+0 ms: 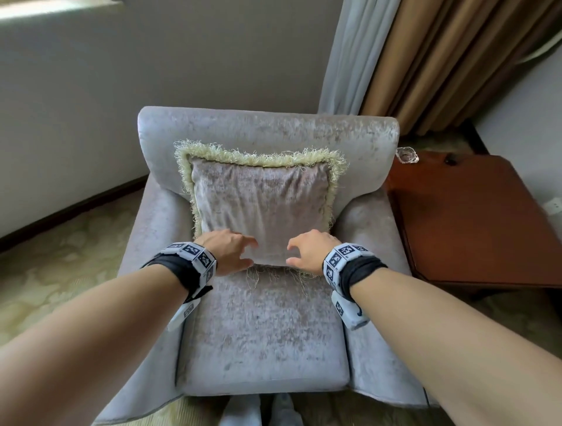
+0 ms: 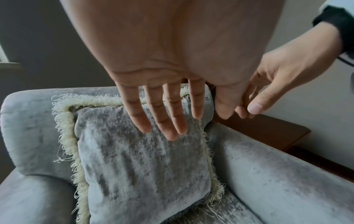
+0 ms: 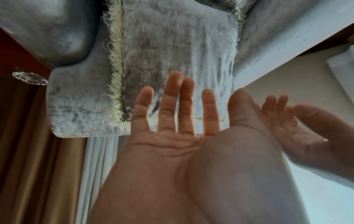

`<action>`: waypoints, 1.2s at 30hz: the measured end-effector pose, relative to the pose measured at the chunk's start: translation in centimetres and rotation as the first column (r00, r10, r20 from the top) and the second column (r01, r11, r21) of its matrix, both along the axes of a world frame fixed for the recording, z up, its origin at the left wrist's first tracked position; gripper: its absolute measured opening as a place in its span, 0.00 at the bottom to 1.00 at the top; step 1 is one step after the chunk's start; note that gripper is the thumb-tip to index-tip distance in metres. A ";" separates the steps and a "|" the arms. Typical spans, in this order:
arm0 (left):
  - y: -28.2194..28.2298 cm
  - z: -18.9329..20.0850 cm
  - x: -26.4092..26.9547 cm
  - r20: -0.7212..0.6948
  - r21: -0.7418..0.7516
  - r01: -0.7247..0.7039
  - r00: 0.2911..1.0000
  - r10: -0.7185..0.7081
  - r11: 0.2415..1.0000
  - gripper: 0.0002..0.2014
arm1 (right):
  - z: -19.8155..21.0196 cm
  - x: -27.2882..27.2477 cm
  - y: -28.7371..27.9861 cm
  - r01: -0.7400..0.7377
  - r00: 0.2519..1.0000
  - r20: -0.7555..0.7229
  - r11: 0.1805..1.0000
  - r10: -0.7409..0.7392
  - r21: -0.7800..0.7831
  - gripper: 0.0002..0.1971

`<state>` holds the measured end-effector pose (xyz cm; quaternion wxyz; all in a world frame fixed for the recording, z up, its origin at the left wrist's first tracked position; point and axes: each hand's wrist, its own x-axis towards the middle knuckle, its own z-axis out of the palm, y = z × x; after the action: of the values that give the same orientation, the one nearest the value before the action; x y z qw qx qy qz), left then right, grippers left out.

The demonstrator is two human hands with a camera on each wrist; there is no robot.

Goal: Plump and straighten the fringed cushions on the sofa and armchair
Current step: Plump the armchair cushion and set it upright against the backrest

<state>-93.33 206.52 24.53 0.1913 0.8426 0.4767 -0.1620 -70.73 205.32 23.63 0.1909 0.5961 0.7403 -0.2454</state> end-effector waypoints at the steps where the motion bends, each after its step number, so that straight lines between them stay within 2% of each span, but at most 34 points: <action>1: -0.2 0.3 0.3 0.003 0.006 0.003 1.000 -0.003 1.000 0.24 | 0.3 0.0 -0.2 -0.005 1.000 -0.002 1.000 0.005 0.006 0.23; 7: -0.5 0.7 0.8 0.014 0.036 0.017 1.000 -0.017 0.999 0.24 | 0.9 0.0 -0.4 -0.021 1.000 -0.023 0.999 0.022 0.028 0.25; 14: 1.1 -0.7 -0.1 0.041 0.040 0.012 0.999 -0.014 0.999 0.24 | -0.3 -0.5 1.1 -0.034 0.999 -0.024 0.999 0.035 0.014 0.26; 20: 4.0 -4.8 -1.9 0.081 0.026 0.015 0.997 -0.017 1.000 0.24 | -2.7 -1.5 3.6 -0.018 0.998 -0.062 1.000 0.018 0.010 0.29; 23: 6.0 -8.1 -3.3 0.188 0.031 -0.072 0.980 0.065 0.997 0.27 | -5.1 -1.4 5.0 0.103 0.978 -0.191 0.992 -0.088 0.069 0.30; 25: 7.0 -10.6 -4.2 0.347 0.059 -0.210 0.921 0.177 0.976 0.30 | -7.1 -0.9 5.4 0.267 0.910 -0.360 0.955 -0.206 0.128 0.31; 28: 8.0 -14.2 -5.0 0.556 0.069 -0.434 0.764 0.327 0.898 0.30 | -11.0 0.4 5.6 0.530 0.740 -0.584 0.824 -0.334 0.200 0.33; 31: 9.0 -18.1 -5.3 0.647 0.062 -0.497 0.680 0.344 0.866 0.33 | -15.6 2.1 6.5 0.671 0.612 -0.712 0.702 -0.344 0.238 0.38; 33: 9.9 -20.9 -5.6 0.709 0.088 -0.576 0.609 0.355 0.813 0.35 | -18.8 3.2 7.3 0.722 0.583 -0.750 0.621 -0.311 0.304 0.41; 36: 11.1 -24.8 -6.1 0.801 0.074 -0.734 0.446 0.398 0.675 0.39 | -23.1 4.4 8.5 0.753 0.585 -0.766 0.528 -0.266 0.393 0.43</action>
<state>-99.41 217.65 -0.29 0.2254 0.6353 0.6401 0.3685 -66.31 213.77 0.54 -0.3869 0.7056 0.5654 -0.1807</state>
